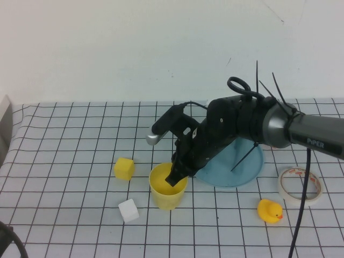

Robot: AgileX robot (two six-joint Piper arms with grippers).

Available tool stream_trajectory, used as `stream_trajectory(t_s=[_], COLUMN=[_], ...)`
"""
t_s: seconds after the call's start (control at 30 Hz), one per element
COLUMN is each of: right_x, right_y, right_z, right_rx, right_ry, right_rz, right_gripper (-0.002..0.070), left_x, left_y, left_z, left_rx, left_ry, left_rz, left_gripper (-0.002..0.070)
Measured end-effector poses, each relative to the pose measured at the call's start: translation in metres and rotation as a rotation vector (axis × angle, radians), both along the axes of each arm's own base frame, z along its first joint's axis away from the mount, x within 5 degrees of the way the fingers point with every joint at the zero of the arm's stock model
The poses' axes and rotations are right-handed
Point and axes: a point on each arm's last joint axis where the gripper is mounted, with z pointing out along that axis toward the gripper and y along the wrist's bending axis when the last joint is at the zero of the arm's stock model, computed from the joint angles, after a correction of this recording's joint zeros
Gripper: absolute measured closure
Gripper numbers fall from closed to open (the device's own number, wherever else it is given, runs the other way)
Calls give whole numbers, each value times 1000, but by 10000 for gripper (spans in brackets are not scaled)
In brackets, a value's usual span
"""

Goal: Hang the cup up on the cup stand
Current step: Pick up the cup from the table, then adjust the cup with two arms

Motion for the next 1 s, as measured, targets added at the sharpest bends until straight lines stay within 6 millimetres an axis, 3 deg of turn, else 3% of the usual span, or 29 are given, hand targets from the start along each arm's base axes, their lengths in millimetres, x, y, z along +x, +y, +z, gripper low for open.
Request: stream_trajectory(t_s=[0.17,0.33,0.7,0.9,1.0], right_x=[2,2,-23,-50,-69], right_y=[2,5,-7,-23,-37], right_z=[8,34,132,204,232], right_rx=[5,55,196,306,378], right_ry=[0,-17,-122,-277,-363], right_rz=[8,3,21,75,64], right_gripper=[658,659,659,659,659], left_x=[0,0,0,2,5], left_y=[0,-1,-6,-18,-21], left_z=[0,0,2,14,23], left_rx=[-6,-12,-132,-371,-367], left_ry=[0,-1,2,-60,-175], left_rz=[0,1,10,-14,-70], left_gripper=[678,678,677,677,677])
